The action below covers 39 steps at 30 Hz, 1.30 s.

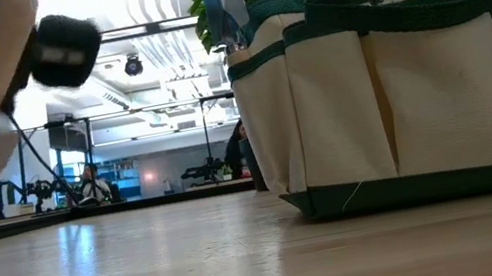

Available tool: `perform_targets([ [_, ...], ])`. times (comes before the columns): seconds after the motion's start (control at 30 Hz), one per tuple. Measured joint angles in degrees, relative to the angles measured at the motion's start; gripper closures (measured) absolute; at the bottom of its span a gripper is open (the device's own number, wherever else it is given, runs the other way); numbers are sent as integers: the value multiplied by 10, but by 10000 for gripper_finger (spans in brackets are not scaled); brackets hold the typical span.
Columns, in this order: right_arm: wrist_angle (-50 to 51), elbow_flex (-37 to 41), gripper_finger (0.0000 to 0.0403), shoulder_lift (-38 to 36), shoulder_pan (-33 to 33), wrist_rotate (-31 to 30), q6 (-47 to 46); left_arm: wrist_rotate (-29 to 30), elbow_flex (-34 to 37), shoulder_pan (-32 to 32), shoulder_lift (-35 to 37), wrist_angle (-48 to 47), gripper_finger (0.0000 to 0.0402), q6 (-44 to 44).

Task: Pick & Place Garden tools in Gardening bag
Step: Put the brown trowel into the green gardening bag

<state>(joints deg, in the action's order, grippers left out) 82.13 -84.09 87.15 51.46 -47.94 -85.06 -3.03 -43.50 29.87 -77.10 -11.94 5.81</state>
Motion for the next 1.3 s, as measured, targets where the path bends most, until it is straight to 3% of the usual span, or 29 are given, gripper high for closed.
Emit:
perform_targets([
  [0.2,0,0,341,0,0,0,1,27,31,-15,62,96,336,33],
  [0.6,-1,5,331,1,0,-1,1,17,130,-57,191,356,336,85],
  [0.83,-2,11,335,1,0,-8,0,-41,164,-68,199,541,336,65],
  [1.17,-5,11,343,1,0,-21,-3,-50,164,-89,196,618,336,5],
  [1.3,-8,11,337,1,0,-52,-3,-49,165,-103,184,646,336,-5],
])
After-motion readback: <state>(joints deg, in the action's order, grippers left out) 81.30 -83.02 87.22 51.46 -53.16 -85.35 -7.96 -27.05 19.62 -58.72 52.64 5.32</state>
